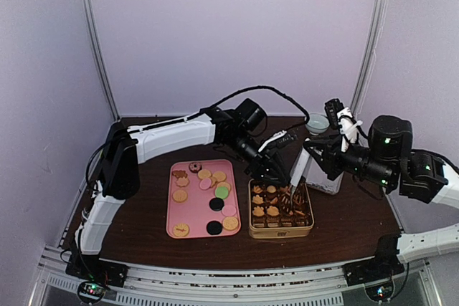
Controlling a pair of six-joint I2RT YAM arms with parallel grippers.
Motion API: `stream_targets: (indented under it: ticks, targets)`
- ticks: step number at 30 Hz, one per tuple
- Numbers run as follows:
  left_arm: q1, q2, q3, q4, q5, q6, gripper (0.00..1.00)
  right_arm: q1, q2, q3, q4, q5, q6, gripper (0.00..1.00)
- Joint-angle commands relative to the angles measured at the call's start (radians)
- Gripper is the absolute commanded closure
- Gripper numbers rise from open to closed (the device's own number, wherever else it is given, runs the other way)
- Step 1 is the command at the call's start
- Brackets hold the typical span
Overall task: Pack the cookies
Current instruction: Pick up the clamp from the empty pocket of the box, then pass from the right arm to the left
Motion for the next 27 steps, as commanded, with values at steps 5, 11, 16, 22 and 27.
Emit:
stream_targets:
  ticks: [5, 11, 16, 22, 27]
  targets:
    - [0.029, -0.09, -0.034, -0.03, -0.002, 0.05, 0.51, -0.006, 0.008, 0.099, 0.05, -0.03, -0.019, 0.8]
    - [0.049, -0.165, -0.107, -0.035, 0.02, 0.062, 0.57, -0.007, 0.028, 0.107, 0.105, -0.057, -0.005, 0.8]
    - [0.049, -0.23, -0.188, -0.088, 0.024, 0.105, 0.53, -0.006, 0.06, 0.122, 0.181, -0.078, -0.003, 0.8]
    - [0.06, -0.306, -0.296, -0.087, -0.036, 0.132, 0.36, -0.006, 0.108, 0.161, 0.219, -0.124, 0.002, 0.81]
    - [0.107, -0.33, -0.316, -0.079, -0.054, 0.119, 0.35, -0.007, 0.108, 0.17, 0.225, -0.136, 0.009, 0.81]
